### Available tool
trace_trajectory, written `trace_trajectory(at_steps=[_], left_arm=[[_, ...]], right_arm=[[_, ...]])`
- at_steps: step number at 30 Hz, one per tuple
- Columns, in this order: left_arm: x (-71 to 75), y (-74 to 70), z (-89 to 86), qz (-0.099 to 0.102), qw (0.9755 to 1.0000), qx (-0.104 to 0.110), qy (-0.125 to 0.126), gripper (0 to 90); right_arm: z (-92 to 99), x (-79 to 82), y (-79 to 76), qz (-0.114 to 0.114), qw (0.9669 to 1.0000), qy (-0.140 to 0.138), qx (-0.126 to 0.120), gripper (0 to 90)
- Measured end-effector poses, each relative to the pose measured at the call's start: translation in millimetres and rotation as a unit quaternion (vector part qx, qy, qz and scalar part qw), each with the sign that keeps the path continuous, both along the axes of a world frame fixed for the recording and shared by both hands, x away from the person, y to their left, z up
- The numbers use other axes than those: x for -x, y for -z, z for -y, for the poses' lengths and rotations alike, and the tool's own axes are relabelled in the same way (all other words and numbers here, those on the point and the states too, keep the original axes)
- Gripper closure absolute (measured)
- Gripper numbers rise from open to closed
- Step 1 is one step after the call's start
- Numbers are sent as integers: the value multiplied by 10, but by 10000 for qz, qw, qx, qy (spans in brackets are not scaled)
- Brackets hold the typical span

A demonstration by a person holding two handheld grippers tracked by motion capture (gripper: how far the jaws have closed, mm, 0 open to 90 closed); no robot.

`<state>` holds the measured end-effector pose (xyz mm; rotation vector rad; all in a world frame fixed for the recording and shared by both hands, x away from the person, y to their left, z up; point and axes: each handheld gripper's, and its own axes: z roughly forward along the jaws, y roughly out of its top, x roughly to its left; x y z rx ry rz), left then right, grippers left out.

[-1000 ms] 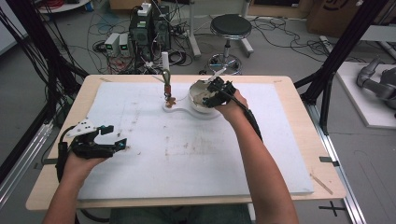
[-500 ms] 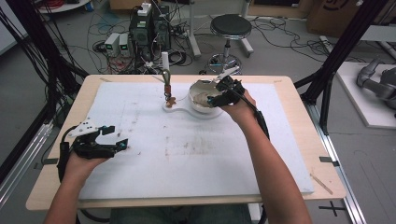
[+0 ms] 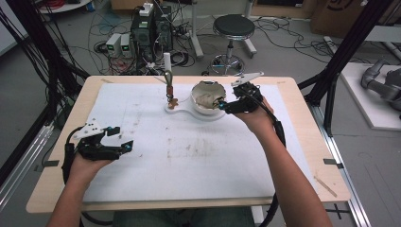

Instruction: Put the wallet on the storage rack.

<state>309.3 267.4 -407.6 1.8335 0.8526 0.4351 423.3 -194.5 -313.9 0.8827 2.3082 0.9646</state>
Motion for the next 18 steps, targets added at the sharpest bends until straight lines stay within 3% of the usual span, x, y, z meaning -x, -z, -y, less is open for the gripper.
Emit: trace_trajectory(at_steps=[8,18], left_arm=[[-25,9,43,3,10000,-23,34,187],[-103,4,107,80,9999,113,49,187]], right_arm=[[275,226,26,187,9991,24,-388,219],[564,527,280,239,9957,285,-844,213]])
